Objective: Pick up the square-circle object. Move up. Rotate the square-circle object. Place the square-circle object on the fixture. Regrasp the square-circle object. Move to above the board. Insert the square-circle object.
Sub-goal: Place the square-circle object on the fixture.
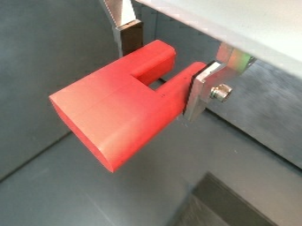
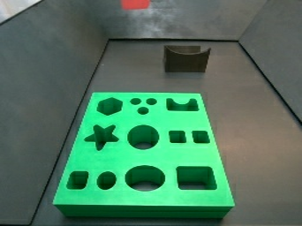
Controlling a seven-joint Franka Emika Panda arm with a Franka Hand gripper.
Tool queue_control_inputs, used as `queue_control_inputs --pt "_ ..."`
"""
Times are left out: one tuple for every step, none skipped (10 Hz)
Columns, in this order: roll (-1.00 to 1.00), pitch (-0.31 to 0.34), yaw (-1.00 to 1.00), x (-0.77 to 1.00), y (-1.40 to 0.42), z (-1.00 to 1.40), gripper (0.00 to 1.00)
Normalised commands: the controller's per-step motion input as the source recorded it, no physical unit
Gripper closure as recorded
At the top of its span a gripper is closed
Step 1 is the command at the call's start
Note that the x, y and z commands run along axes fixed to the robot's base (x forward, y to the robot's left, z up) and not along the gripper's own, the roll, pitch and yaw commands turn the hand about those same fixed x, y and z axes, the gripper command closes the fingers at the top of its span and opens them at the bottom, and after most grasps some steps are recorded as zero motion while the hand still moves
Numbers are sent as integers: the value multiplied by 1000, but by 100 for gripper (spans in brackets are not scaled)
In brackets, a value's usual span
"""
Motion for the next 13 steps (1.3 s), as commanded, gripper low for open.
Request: queue_control_inputs --pt "-84 -32 1 1000 -193 -21 100" --pt "-76 -17 7 1000 -179 -23 100" --pt "-72 3 18 1000 -159 -26 100" --pt "-76 15 20 1000 -146 -25 100" --pt "-79 31 22 1000 -124 -24 100" --pt "-83 46 22 1000 -110 -25 100" --pt "-87 62 22 1000 -91 -22 100" --pt "-87 70 23 1000 -82 -20 100" --pt "-83 92 26 1000 -63 -17 100" --pt "-77 105 27 1000 -49 -14 100" --pt "-75 116 30 1000 -39 -10 100" --pt "-1000 197 180 860 471 36 100" --pt "-1000 201 166 779 465 40 100"
